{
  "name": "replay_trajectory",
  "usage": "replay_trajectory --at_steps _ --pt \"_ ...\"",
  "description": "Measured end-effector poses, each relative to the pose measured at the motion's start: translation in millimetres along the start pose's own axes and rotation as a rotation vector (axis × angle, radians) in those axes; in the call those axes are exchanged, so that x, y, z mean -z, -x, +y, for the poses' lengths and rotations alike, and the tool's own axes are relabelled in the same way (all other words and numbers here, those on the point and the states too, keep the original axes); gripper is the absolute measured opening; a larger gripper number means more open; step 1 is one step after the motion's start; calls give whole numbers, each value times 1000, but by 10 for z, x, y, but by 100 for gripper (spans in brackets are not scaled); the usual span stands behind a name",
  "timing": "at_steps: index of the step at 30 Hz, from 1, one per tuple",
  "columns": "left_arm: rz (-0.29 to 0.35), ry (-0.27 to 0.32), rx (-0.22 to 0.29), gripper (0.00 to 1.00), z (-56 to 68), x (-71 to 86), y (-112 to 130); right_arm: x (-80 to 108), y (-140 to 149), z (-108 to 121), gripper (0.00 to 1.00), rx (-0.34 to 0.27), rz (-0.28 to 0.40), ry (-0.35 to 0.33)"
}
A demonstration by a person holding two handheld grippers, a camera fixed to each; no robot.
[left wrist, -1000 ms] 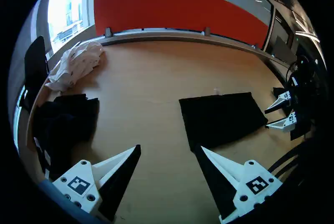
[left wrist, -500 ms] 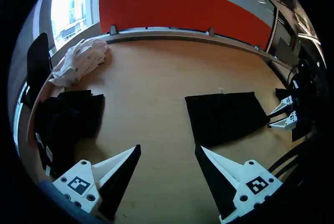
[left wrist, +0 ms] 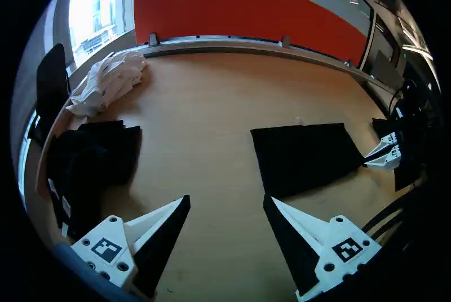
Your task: Fold towel
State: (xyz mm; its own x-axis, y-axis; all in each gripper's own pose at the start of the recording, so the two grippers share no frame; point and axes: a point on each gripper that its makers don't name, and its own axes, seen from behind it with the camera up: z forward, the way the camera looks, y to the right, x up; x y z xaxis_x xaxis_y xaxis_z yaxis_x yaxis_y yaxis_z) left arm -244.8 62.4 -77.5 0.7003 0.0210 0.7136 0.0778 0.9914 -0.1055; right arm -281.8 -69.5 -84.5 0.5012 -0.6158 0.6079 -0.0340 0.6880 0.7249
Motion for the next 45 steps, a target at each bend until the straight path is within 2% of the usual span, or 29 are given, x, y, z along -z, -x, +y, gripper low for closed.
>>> replay_trajectory --at_steps 11,17,33,45 --pt "-4 -6 -7 96 -20 -26 -7 30 -117 23 4 -9 42 18" --pt "-4 -11 -7 96 -47 -36 -31 95 -286 42 4 -5 78 28" --pt "11 -24 -17 96 -124 -48 -166 519 -906 179 4 67 200 84" --pt "31 -22 -32 97 -131 -48 -313 849 -1196 225 4 117 261 115"
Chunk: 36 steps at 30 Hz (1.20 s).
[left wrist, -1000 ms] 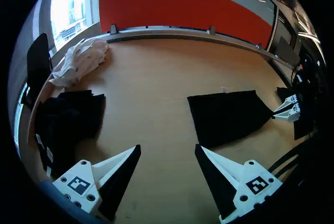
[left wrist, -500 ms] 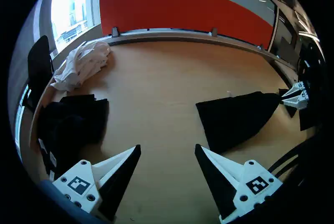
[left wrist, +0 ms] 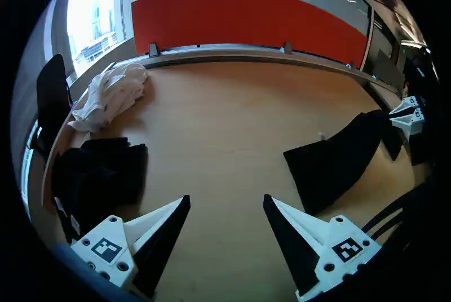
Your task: Fold towel
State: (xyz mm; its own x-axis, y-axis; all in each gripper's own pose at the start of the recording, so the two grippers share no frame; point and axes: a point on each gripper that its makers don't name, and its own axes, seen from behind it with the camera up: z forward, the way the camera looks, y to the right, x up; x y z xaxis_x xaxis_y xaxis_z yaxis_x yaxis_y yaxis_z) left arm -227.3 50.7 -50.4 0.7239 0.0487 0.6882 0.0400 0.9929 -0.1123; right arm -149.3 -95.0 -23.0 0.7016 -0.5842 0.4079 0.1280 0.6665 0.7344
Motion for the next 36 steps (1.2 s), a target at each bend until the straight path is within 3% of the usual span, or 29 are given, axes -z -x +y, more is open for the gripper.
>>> replay_trajectory --at_steps 17,36 --pt "6 7 6 96 13 14 -20 137 -64 -49 4 39 8 -2" --pt "20 6 15 96 -6 81 -69 -21 -232 -371 4 80 25 -79"
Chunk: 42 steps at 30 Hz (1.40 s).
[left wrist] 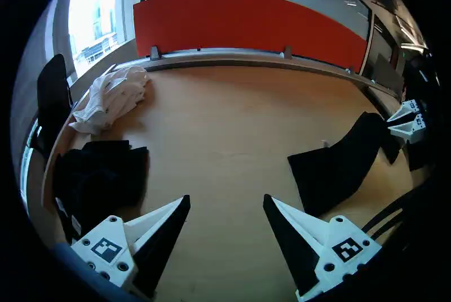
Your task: Fold towel
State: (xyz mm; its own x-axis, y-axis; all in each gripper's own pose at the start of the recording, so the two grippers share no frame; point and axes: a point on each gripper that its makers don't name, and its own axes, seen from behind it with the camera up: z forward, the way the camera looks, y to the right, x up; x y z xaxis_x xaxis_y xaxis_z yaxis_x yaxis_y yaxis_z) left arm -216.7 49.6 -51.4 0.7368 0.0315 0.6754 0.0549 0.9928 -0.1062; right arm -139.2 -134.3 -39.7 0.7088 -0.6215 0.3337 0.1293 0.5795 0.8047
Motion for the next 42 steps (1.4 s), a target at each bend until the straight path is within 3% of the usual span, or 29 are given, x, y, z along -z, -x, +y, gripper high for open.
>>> replay_trajectory --at_steps 11,24,33,42 --pt "10 -11 16 96 -67 82 -15 -285 -148 -442 4 40 -8 -101" --pt "12 -44 47 96 -224 206 93 -760 -172 -879 5 73 -48 -216" --pt "5 -69 76 96 -371 253 184 -982 -139 -954 71 56 -82 -240" --pt "3 -67 78 96 -368 223 171 -979 -37 -855 74 36 -100 -219"
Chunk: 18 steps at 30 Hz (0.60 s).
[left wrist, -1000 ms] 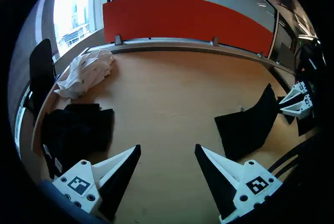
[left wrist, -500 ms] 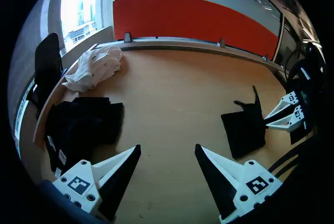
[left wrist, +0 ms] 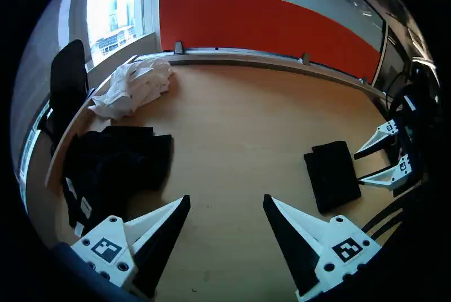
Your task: Fold towel
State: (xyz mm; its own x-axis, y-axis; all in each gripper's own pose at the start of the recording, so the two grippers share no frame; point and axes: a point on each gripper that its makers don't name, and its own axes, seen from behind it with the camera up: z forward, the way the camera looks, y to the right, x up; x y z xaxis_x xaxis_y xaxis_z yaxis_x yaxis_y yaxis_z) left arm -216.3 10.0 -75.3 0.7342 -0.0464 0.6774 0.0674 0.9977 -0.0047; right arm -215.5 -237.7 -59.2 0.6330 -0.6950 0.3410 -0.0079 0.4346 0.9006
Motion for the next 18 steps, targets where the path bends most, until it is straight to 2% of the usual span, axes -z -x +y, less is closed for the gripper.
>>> replay_trajectory --at_steps 8,18 --pt "0 6 -8 96 43 -22 -28 20 126 48 74 -30 -10 17" --pt "0 8 -15 96 85 -34 -47 44 425 48 74 -56 -48 31"
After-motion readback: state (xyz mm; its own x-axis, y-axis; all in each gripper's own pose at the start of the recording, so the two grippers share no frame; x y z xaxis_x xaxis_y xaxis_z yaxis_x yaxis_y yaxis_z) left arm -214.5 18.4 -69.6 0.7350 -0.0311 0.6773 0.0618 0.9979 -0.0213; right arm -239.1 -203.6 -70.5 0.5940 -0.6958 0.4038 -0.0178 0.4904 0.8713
